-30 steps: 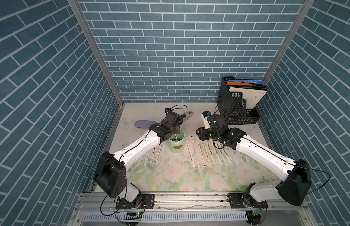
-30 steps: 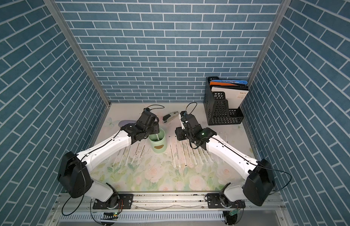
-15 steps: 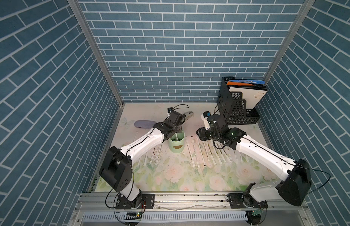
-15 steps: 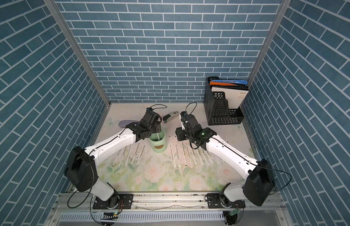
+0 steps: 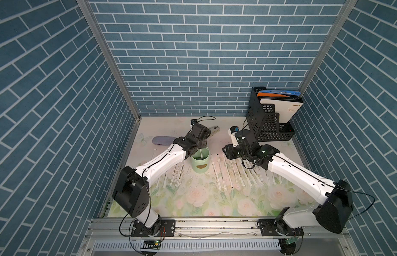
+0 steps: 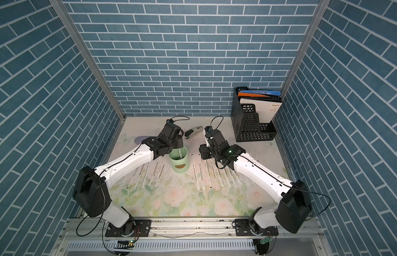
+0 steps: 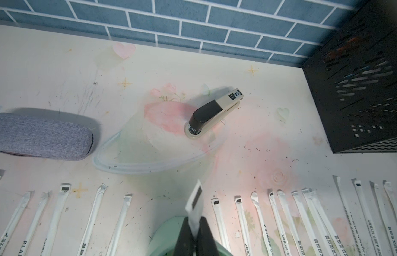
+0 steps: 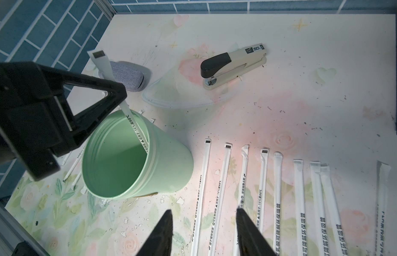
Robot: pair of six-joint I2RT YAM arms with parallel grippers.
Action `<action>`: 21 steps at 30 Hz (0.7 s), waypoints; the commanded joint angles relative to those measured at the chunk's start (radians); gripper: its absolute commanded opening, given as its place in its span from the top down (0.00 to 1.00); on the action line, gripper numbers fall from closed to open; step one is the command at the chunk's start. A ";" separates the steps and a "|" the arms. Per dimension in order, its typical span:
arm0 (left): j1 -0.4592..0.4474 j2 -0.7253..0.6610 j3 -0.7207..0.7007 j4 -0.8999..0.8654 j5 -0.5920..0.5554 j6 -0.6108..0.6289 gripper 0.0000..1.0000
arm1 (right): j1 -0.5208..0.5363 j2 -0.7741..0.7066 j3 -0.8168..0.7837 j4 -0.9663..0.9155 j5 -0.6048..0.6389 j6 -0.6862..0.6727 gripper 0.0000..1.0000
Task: Take the straws out of the storage container
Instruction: Pick up the straw from the container.
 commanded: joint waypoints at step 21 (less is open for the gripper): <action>-0.005 -0.072 0.270 -0.243 0.016 0.117 1.00 | -0.005 -0.004 0.004 0.005 0.009 0.003 0.54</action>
